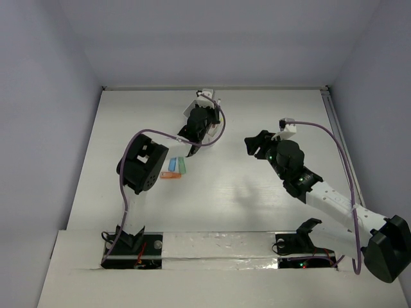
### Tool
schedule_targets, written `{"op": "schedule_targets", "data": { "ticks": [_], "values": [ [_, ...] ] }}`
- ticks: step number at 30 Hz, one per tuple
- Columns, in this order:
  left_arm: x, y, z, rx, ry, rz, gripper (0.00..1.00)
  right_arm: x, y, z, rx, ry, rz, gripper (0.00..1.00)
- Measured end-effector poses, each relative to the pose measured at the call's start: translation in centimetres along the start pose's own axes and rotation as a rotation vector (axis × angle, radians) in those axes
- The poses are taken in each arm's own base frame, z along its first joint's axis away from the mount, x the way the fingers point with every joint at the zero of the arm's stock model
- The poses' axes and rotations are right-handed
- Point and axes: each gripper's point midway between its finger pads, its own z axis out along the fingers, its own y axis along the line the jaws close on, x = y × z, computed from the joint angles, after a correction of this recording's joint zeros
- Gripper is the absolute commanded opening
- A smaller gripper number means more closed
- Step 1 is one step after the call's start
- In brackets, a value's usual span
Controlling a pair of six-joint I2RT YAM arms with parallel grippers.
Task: Sort the stationery into containers
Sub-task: Place the pen in the storage box, then pick up the stationery from the center of the board.
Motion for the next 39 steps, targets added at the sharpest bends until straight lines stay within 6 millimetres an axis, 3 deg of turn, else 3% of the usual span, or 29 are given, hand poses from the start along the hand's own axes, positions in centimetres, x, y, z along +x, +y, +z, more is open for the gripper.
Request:
{"op": "schedule_targets", "data": {
  "ticks": [8, 13, 17, 22, 25, 26, 29, 35, 39],
  "values": [
    [1.0, 0.5, -0.5, -0.007, 0.015, 0.003, 0.15, 0.0, 0.0, 0.0, 0.000, 0.000, 0.004, 0.58],
    [1.5, 0.7, -0.8, -0.009, 0.020, 0.005, 0.30, 0.0, 0.0, 0.0, 0.000, 0.000, 0.004, 0.58],
    [2.1, 0.9, -1.3, -0.014, 0.035, 0.007, 0.34, 0.0, 0.0, 0.0, 0.000, 0.000, 0.004, 0.58],
    [0.8, 0.7, -2.0, -0.008, 0.020, 0.002, 0.38, 0.4, -0.1, 0.3, 0.005, 0.009, 0.003, 0.58],
    [-1.7, 0.1, -3.2, 0.009, -0.011, -0.019, 0.42, 0.5, -0.1, 0.3, 0.005, 0.011, 0.004, 0.35],
    [-2.9, -0.3, -3.8, 0.016, -0.027, -0.030, 0.44, 0.5, -0.1, 0.3, 0.004, 0.011, 0.008, 0.17],
    [-8.3, -1.8, -6.2, 0.027, -0.101, -0.074, 0.49, 0.8, 0.1, 0.5, -0.004, 0.023, 0.006, 0.01],
    [-19.3, -6.0, -12.7, 0.134, -0.224, -0.262, 0.57, 4.7, 1.0, 2.2, -0.061, 0.174, -0.023, 0.02],
    [-22.6, -6.9, -17.1, 0.207, -0.244, -0.388, 0.66, 8.5, 3.0, 4.0, -0.128, 0.324, -0.047, 0.06]
  ]
}}
